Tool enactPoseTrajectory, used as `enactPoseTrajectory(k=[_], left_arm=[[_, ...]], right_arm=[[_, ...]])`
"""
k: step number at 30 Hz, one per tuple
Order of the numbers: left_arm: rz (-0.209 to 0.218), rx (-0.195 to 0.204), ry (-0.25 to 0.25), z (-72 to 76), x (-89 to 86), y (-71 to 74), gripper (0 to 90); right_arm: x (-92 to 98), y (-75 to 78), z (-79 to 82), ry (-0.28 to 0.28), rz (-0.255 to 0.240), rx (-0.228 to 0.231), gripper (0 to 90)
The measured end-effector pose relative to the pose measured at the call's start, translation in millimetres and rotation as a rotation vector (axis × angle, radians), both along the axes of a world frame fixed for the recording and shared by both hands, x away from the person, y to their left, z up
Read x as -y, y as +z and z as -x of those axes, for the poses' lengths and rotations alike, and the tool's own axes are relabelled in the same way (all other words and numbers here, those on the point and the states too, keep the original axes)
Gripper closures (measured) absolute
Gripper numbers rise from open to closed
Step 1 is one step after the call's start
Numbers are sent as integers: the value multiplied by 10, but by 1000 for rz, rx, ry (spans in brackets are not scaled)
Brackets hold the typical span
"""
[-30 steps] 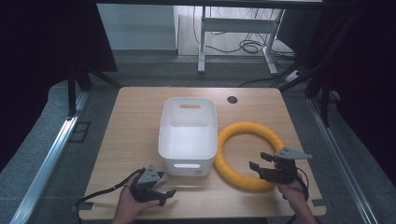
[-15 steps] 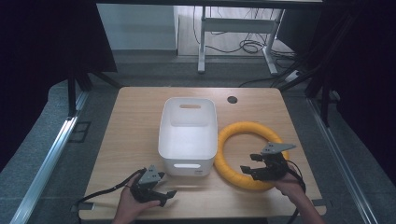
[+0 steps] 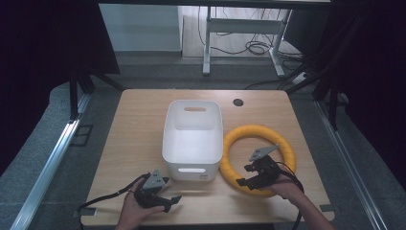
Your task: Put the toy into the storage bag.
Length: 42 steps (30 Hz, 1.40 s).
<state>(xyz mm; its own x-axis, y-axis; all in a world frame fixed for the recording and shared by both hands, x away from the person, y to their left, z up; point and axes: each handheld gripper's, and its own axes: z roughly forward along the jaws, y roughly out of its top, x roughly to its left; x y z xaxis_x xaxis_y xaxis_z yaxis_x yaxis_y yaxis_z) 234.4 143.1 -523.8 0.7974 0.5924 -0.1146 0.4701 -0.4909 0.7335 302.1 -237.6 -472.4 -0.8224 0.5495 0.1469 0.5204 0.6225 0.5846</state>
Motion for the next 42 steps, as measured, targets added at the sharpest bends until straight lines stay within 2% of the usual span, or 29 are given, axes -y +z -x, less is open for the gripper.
enactPoseTrajectory(k=[2, 4, 6, 9, 11, 12, 18, 21, 25, 28, 32, 38, 40, 41, 42], left_arm=[[0, 0, 0, 0, 0, 0, 187], [0, 0, -1, -1, 1, -1, 188], [0, -1, -1, -1, 2, -3, 188], [-1, -1, -1, -2, 4, -6, 187], [0, -2, -2, -2, 5, -7, 187], [0, -2, -2, -3, 6, -9, 187], [-2, -3, -4, -3, 7, -12, 187], [-3, -4, -4, -4, 9, -16, 186], [-4, -6, -5, -6, 12, -21, 186], [-4, -6, -5, -6, 13, -22, 185], [-3, -7, -6, -5, 15, -23, 185], [-4, -7, -6, -5, 16, -25, 185], [-4, -7, -6, -5, 16, -26, 185], [-6, -7, -7, -7, 15, -27, 185], [-7, -7, -6, -8, 16, -28, 185]], right_arm=[[-24, -14, -5, 10, 18, -10, 321], [-96, -53, -18, 38, 72, -48, 315], [-111, -63, -21, 42, 82, -54, 315], [-176, -107, -51, 66, 134, -70, 318], [-187, -114, -55, 69, 143, -72, 319], [-221, -136, -64, 82, 175, -80, 320], [-281, -186, -90, 102, 234, -99, 329], [-317, -228, -99, 114, 277, -120, 349], [-339, -263, -99, 120, 305, -128, 368], [-365, -295, -102, 122, 345, -125, 418], [-377, -296, -109, 118, 364, -107, 476], [-399, -281, -135, 132, 378, -134, 502], [-393, -279, -147, 126, 370, -146, 505], [-362, -268, -154, 123, 343, -152, 506], [-346, -260, -159, 127, 335, -151, 506]])
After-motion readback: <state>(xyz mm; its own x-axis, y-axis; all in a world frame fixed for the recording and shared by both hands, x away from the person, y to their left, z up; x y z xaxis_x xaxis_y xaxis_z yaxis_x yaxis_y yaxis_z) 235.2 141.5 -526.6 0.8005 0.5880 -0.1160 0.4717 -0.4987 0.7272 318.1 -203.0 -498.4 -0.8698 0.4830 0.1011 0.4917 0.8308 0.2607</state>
